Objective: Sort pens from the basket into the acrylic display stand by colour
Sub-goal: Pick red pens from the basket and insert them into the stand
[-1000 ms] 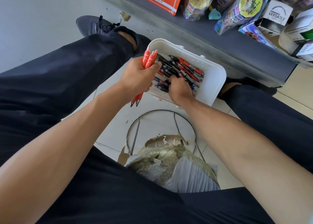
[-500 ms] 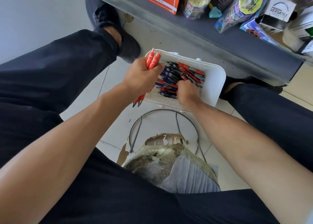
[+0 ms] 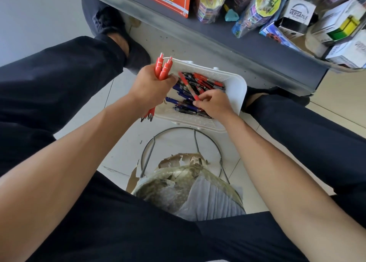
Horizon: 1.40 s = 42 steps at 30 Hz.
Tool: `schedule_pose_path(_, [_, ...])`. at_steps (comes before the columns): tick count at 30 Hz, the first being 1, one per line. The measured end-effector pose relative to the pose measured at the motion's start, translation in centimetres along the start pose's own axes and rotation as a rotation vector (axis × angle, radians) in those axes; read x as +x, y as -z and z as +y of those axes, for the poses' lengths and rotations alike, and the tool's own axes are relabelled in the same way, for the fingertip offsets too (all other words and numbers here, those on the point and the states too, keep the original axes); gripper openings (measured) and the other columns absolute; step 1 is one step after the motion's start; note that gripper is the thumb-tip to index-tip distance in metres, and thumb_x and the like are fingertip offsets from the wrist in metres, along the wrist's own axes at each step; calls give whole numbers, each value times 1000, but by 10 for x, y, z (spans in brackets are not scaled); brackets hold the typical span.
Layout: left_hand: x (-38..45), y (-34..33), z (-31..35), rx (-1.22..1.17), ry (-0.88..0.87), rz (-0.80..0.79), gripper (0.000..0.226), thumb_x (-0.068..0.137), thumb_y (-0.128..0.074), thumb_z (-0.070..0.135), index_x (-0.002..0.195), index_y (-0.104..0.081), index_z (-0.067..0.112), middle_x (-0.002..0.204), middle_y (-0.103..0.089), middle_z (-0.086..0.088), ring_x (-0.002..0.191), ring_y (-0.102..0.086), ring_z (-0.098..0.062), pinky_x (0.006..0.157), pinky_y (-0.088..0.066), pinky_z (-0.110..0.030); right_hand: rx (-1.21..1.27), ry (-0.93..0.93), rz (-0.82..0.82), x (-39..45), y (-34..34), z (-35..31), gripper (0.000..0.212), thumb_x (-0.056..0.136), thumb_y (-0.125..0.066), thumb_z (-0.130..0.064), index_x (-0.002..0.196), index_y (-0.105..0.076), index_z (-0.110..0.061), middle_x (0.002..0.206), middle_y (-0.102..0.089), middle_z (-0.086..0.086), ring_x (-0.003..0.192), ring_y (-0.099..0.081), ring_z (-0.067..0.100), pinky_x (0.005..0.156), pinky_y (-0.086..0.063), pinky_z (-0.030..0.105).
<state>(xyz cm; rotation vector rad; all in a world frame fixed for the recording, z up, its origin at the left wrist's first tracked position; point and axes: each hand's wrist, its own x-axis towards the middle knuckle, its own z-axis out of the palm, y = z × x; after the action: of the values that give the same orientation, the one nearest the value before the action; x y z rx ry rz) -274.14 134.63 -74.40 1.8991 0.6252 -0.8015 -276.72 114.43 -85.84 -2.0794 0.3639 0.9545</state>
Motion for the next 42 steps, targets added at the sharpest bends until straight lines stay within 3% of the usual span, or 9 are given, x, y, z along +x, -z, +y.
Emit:
schedule_pose_path(4, [2, -4, 3, 64, -22, 98, 27, 88, -78, 29, 79, -54, 19, 68, -54, 3, 52, -50, -5, 42, -42, -12, 290, 44, -72, -16, -1, -22, 11, 83, -83, -28, 91, -78, -33, 85, -75, -15, 86, -68, 2, 84, -50, 19])
schedule_pose_path(10, [2, -8, 12, 39, -51, 224, 38, 78, -84, 42, 91, -56, 21, 76, -54, 10, 64, -51, -4, 52, -38, -15, 575, 189, -209, -30, -7, -44, 21, 84, -81, -11, 104, -78, -17, 103, -79, 3, 99, -73, 15, 100, -55, 34])
schedule_pose_path(17, [6, -5, 12, 70, 0, 181, 28, 90, -62, 24, 66, -50, 16, 58, -46, 3, 50, -43, -10, 39, -34, -12, 615, 222, -328, -34, -10, -48, 18, 84, -81, -16, 96, -81, -30, 101, -79, 1, 100, -71, 19, 101, -54, 46])
schedule_pose_path(21, [5, -3, 15, 47, -12, 185, 25, 94, -55, 25, 90, -61, 1, 76, -58, -13, 66, -56, -19, 59, -52, -28, 618, 121, -252, -15, -8, -44, 22, 100, -59, -38, 107, -75, -25, 96, -75, -5, 93, -69, 12, 83, -56, 30])
schedule_pose_path(24, [4, -2, 19, 47, -15, 177, 31, 96, -54, 25, 110, -62, -2, 92, -63, -19, 76, -61, -23, 70, -58, -38, 190, 42, 155, 19, -9, -19, 27, 94, -60, -28, 118, -70, -23, 112, -71, -6, 110, -64, 12, 105, -50, 39])
schedule_pose_path(29, [4, -4, 18, 74, -6, 137, 31, 95, -55, 24, 111, -62, -1, 104, -69, -23, 85, -70, -33, 72, -60, -41, -345, 9, 52, 33, -25, 8, 78, 84, -68, -23, 154, -34, -17, 157, -30, 5, 147, -26, 30, 125, -18, 45])
schedule_pose_path(35, [5, -3, 19, 80, -42, 122, 22, 93, -55, 23, 94, -57, 1, 78, -56, -17, 66, -56, -21, 67, -55, -39, -546, 16, -26, 26, -32, 10, 60, 87, -62, -29, 143, -45, -15, 147, -39, 10, 141, -30, 34, 119, -27, 48])
schedule_pose_path(38, [5, -3, 20, 70, -49, 122, 22, 94, -56, 23, 97, -58, 1, 93, -64, -28, 74, -61, -25, 74, -59, -46, -583, 102, -55, 13, -35, 15, 46, 91, -58, -27, 135, -55, -14, 140, -46, 11, 138, -35, 32, 116, -29, 45])
schedule_pose_path(42, [7, -4, 17, 78, -72, 123, 17, 95, -56, 24, 91, -54, 7, 80, -57, -15, 71, -58, -21, 60, -53, -29, -487, 231, -34, -2, -36, 30, 32, 92, -60, -28, 120, -72, -18, 134, -52, 6, 137, -36, 30, 117, -29, 44])
